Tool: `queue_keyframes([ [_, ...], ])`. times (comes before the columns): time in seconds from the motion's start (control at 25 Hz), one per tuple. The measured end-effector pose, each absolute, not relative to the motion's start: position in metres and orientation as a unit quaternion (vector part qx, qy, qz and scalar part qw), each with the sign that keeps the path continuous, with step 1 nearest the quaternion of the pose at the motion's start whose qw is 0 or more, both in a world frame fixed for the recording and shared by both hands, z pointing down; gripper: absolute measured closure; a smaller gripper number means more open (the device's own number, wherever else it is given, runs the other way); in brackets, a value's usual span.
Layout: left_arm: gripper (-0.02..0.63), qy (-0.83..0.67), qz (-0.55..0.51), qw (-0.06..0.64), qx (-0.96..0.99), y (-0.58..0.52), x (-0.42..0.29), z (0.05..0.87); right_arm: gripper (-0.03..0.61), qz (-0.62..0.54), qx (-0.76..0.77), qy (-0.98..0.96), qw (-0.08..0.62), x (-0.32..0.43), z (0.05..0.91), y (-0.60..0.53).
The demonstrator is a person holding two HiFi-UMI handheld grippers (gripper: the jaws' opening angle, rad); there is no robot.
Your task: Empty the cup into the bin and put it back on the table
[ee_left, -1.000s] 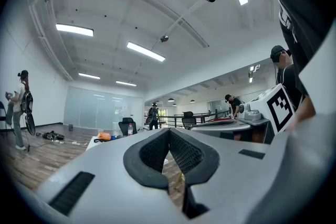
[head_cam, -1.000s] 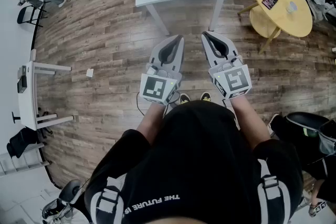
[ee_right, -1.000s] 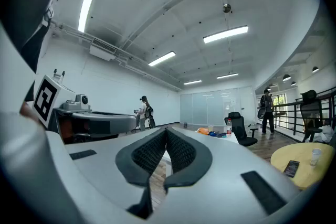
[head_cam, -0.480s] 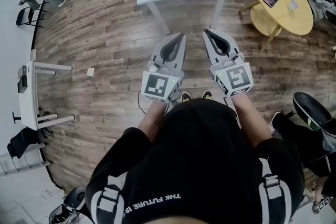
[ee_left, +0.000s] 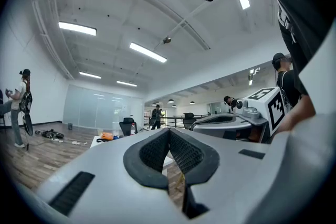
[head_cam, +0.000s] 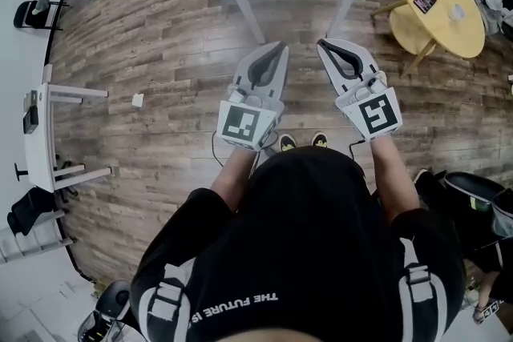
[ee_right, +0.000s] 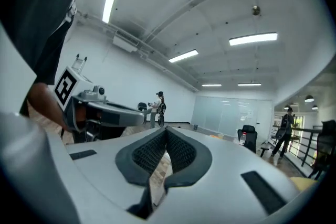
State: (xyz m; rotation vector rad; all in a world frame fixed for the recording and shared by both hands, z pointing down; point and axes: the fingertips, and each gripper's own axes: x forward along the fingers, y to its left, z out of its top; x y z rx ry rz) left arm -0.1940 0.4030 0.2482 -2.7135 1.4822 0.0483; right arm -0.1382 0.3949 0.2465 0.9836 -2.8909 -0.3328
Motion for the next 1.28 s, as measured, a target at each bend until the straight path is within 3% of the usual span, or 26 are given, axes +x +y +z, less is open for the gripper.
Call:
queue_keyframes([
  [0.16, 0.592, 0.481, 0.018, 0.014, -0.876, 0.389, -0.218, 0.253, 0.561, -0.125, 0.29, -0.945, 0.082, -0.161, 0.252, 0.385],
  [0.52, 0.592, 0.474, 0.012, 0.005, -0.881, 0.319, -0.227, 0.269, 0.561, -0.089, 0.339, -0.936, -0.008, -0.158, 0.244, 0.31],
  [0.88, 0.592, 0.474, 0.001, 0.009, -0.881, 0.152, -0.197, 0.276, 0.561, -0.043, 0.403, -0.914, 0.021, -0.109, 0.275, 0.122],
  [1.28, 0.592, 0.503, -0.028, -0.002, -0.864, -0.028, -0.173, 0.291, 0.561, -0.006, 0.363, -0.931, 0.027, -0.089, 0.297, -0.058],
])
